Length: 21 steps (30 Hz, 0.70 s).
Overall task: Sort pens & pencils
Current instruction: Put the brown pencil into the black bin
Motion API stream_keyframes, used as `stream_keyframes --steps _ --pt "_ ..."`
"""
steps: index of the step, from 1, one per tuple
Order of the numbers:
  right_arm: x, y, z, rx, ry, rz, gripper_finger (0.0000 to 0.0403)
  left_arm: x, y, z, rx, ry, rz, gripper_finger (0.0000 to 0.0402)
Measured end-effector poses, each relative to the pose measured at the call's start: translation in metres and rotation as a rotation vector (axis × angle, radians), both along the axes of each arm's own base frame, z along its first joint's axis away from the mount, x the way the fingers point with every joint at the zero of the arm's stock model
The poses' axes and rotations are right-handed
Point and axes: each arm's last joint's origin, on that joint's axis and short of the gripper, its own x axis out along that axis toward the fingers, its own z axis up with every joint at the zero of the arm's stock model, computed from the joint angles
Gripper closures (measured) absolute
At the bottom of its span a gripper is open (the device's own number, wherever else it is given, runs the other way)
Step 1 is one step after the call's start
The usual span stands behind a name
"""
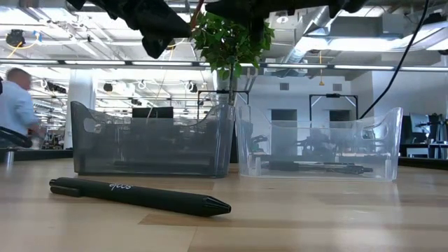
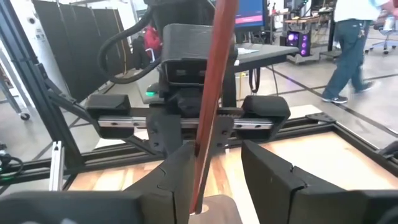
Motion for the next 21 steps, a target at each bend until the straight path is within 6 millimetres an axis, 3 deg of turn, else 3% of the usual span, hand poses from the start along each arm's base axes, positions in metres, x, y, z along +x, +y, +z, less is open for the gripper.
stream_keyframes --steps 21 --pt "0.0004 0.0003 0.0066 0.01 -0.069 0.064 0.0288 -0.0001 -0.0001 -0.0001 0.015 0.0 -0.012 0.039"
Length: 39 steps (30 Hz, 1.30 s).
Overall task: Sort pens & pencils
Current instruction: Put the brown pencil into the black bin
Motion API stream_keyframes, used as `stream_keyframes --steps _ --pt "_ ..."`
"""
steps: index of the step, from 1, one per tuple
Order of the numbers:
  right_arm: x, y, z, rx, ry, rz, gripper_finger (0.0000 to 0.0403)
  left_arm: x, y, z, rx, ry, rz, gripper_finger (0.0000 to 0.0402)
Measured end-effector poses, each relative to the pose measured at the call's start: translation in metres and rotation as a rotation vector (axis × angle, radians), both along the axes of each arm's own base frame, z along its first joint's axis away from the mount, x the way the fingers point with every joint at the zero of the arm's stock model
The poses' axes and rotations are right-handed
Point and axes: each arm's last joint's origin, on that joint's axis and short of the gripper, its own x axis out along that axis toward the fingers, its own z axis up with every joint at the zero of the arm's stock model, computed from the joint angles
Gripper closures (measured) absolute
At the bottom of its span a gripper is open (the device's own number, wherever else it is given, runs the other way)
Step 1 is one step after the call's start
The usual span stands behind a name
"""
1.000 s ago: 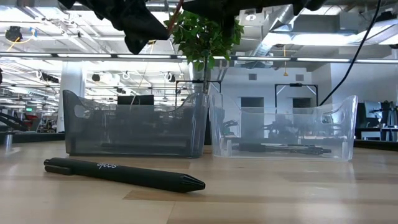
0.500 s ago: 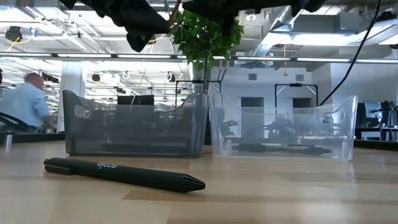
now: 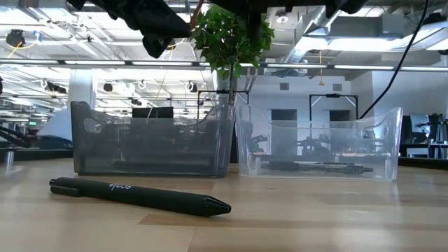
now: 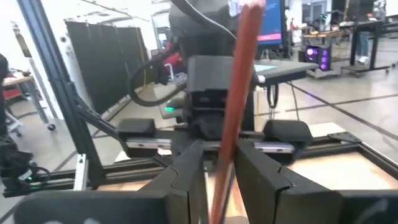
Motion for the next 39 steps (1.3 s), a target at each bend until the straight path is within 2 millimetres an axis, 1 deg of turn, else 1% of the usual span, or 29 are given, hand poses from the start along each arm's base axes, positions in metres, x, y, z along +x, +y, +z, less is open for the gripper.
stream_keyframes --steps 7,10,17,19,24,28,33,39 --pt "-0.0001 0.0004 0.0014 0.001 -0.014 0.013 0.0293 -0.0003 0.0 -0.0006 0.0 0.007 0.0 0.039" --pt "-0.0001 0.0005 0.0013 0.001 -0.013 0.013 0.0301 -0.0003 0.0 -0.0006 0.0 0.007 0.0 0.039" --pt "-0.0001 0.0006 0.0007 -0.014 -0.007 0.013 0.0357 -0.0003 0.0 -0.0007 0.0 0.008 0.001 0.039" --pt "-0.0001 0.0008 0.0007 -0.023 -0.007 0.014 0.0368 -0.0004 0.0001 -0.0008 0.001 0.009 0.001 0.039" --pt "-0.0001 0.0007 0.0005 -0.023 -0.005 0.014 0.0368 -0.0004 0.0001 -0.0008 -0.004 0.01 0.005 0.039" --pt "-0.0002 0.0006 -0.0003 -0.014 0.006 0.012 0.0358 -0.0005 0.0006 -0.0011 0.003 0.012 0.019 0.039" --pt "-0.0003 0.0006 -0.0005 -0.013 0.008 0.012 0.0364 -0.0005 0.0003 -0.0011 0.076 0.005 -0.026 0.039" --pt "-0.0004 0.0008 -0.0009 -0.018 0.013 0.014 0.0365 -0.0006 -0.0002 -0.0013 0.073 0.006 -0.048 0.039"
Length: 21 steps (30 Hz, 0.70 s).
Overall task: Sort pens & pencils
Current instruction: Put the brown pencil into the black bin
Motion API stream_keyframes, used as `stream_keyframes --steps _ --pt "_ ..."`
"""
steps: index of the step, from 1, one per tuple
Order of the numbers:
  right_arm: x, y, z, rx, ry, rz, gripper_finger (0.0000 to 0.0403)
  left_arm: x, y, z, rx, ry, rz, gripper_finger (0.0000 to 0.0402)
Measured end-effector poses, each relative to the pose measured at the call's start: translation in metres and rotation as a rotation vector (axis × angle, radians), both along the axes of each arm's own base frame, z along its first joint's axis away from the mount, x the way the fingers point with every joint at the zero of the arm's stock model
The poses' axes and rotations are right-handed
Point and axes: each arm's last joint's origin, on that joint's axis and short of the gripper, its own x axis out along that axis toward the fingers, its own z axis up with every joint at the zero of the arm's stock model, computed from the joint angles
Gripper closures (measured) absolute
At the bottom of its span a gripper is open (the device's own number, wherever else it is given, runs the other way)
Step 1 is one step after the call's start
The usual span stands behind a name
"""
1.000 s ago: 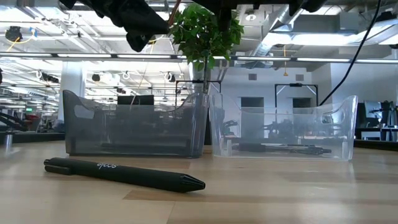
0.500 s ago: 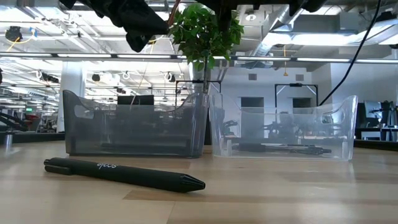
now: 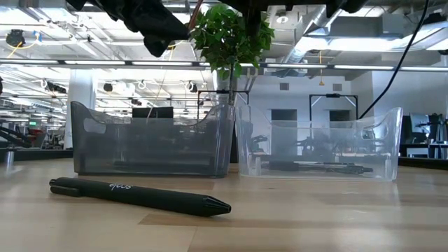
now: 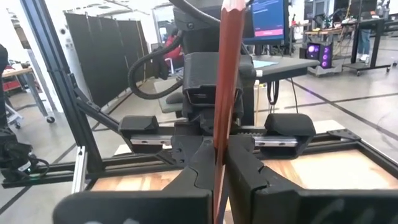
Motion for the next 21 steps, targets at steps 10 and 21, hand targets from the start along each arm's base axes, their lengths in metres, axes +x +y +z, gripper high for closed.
stream_keyframes --steps 10,21 --pt "0.0 0.0 -0.008 -0.002 0.071 -0.001 0.0365 -0.007 0.0 -0.007 -0.003 0.112 0.0 0.039" --pt "0.0 0.0 -0.006 0.001 0.057 -0.004 0.0365 -0.011 0.0 -0.014 0.003 0.186 -0.022 0.0339"
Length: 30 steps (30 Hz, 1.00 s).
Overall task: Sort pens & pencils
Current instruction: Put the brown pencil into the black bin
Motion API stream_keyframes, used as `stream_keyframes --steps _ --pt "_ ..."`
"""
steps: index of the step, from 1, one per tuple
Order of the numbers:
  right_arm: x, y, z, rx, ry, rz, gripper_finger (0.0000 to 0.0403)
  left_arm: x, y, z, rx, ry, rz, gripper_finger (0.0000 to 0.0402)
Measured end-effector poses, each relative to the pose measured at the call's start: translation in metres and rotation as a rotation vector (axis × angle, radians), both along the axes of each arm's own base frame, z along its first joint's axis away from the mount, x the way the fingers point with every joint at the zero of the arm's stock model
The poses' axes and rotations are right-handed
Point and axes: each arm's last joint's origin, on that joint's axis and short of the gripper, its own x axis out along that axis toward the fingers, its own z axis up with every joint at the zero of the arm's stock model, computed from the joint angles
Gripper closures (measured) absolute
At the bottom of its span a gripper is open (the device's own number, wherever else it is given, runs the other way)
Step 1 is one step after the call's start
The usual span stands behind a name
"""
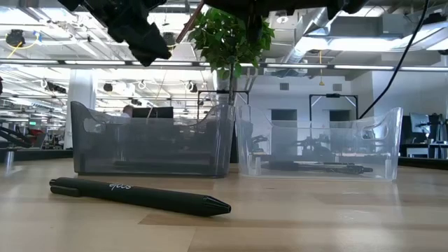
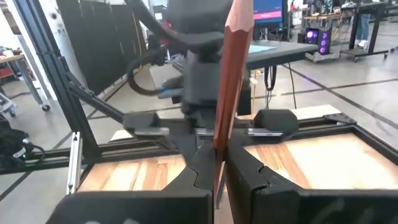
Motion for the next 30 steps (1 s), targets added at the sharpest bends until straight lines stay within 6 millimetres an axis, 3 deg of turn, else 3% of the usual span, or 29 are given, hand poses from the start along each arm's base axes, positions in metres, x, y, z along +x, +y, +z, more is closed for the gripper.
stream_keyframes --steps 8,16,24,30 --pt "-0.001 0.0 -0.011 0.012 0.115 0.0 0.0365 -0.01 0.002 -0.011 -0.044 0.161 0.107 0.0324" --pt "-0.005 0.0 -0.025 0.042 0.266 0.005 0.0364 -0.032 0.007 0.005 0.038 0.132 0.217 0.0324" --pt "0.007 0.009 0.003 -0.033 0.399 0.068 0.0364 -0.055 0.01 0.023 0.062 0.055 0.284 0.0324" --pt "0.027 0.01 0.014 -0.043 0.611 0.065 0.0364 -0.068 0.012 0.026 0.07 0.068 0.321 0.0324"
